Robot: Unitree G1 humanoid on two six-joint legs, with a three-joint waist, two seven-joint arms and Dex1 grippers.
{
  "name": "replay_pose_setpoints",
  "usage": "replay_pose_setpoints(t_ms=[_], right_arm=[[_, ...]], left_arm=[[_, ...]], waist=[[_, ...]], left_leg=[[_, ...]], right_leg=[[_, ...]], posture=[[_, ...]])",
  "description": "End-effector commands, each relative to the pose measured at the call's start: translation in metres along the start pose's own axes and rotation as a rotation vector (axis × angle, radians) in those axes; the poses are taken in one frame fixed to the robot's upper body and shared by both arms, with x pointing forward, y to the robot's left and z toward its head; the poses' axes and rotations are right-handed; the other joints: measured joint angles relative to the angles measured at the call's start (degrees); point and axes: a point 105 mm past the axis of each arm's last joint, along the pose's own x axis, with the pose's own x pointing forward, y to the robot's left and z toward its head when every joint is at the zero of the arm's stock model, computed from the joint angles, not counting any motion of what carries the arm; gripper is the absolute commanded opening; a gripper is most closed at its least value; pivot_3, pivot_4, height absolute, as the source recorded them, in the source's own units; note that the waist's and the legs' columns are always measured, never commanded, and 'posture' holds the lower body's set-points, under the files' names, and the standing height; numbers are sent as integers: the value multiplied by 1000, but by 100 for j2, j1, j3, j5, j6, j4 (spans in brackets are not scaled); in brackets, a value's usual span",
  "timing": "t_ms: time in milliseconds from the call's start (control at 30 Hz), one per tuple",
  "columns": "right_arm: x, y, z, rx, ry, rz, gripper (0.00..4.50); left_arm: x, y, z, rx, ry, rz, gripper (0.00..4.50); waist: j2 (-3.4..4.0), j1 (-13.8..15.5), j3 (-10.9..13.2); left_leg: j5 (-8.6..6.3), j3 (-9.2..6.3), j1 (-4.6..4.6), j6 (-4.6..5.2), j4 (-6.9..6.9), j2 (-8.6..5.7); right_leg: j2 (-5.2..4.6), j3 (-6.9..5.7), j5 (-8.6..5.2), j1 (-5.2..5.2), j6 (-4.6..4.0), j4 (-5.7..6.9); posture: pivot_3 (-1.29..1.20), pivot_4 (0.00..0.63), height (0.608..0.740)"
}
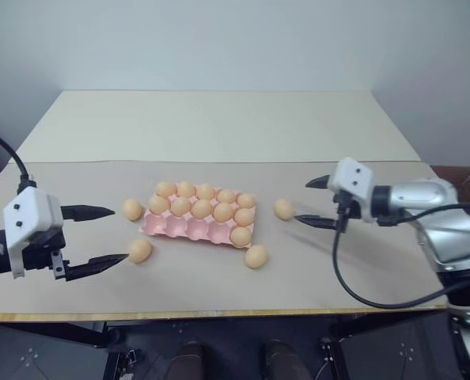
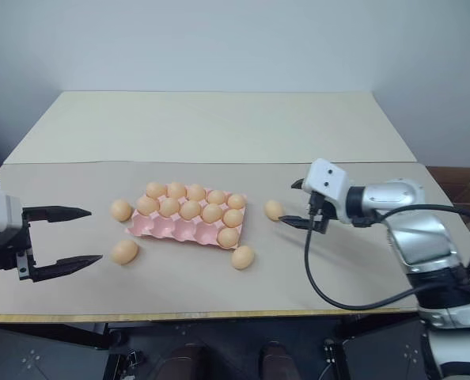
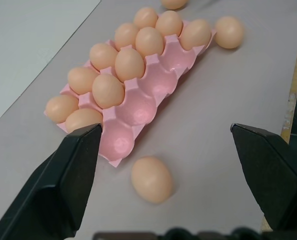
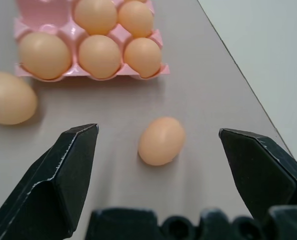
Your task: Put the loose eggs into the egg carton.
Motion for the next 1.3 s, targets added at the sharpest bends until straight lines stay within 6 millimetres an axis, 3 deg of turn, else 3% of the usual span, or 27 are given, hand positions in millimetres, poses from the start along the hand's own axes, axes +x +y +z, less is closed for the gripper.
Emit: replay_pose_setpoints(t_ms=[33, 200, 500, 600, 767, 867, 933, 1067, 1200, 1300], right_arm=[[10, -9, 1, -8, 11, -53, 4500], [27, -12, 0, 9, 7, -64, 4500], [57, -16, -27, 38, 87, -96, 4500], [58, -17, -27, 44, 78, -101, 3898], [57, -15, -28, 29, 85, -99, 2227], [53, -15, -25, 15, 80, -105, 1985], [47, -16, -17, -4, 61, -119, 1985], [35, -11, 23, -39, -55, -130, 1985], [35, 11, 70, -66, -178, -84, 1985], [42, 30, 89, -74, -225, -40, 1985]], left_arm=[[-1, -1, 4, 31, -4, 2, 4464], [1, -2, 4, 30, -3, -1, 4464], [3, -3, 0, 27, 3, -3, 4464], [2, -3, 0, 26, 6, -1, 4500], [0, -4, -2, 23, 13, 4, 4500], [0, -3, -3, 21, 16, 7, 4500], [-1, -2, -4, 19, 18, 10, 4500], [-4, -1, -8, 10, 35, 19, 4500], [-7, -2, -15, -2, 53, 25, 4500], [-7, -2, -16, -6, 60, 23, 4500]], waist=[[0, 0, 0], [0, 7, 0], [0, -11, 0], [1, -8, 0], [1, -11, 1], [1, -10, 1], [1, -8, 1], [2, -5, 1], [2, -32, 1], [2, -26, 1]], left_leg=[[0, 0, -1, 0, 0, 0], [0, -1, -1, 0, 0, -2], [0, 0, 0, 0, 0, -1], [0, -1, -5, 0, 0, -2], [0, -1, -3, 0, 0, -1], [0, -2, -2, 0, 0, -1], [0, -2, -3, 0, 0, -1], [0, -3, -7, 0, -1, -1], [0, -5, -2, 0, -2, 6], [0, -6, -1, 0, -3, 9]], right_leg=[[0, 0, 0, 0, 0, 0], [-1, -1, 0, 0, 0, 0], [0, -1, 1, 0, -1, 2], [-1, -1, 1, -4, -1, 1], [-1, -1, 1, -3, -1, 2], [-1, -1, 1, -2, -1, 3], [-1, -1, 1, -3, -1, 2], [-2, -1, 1, -6, -1, 1], [6, -1, 1, -5, -1, 4], [9, -2, 1, -5, -1, 5]], posture=[[0, 150, 740], [0, 150, 740], [0, 150, 740], [0, 150, 740], [0, 150, 740], [0, 150, 740], [0, 150, 740], [0, 150, 740], [0, 150, 740], [0, 150, 740]])
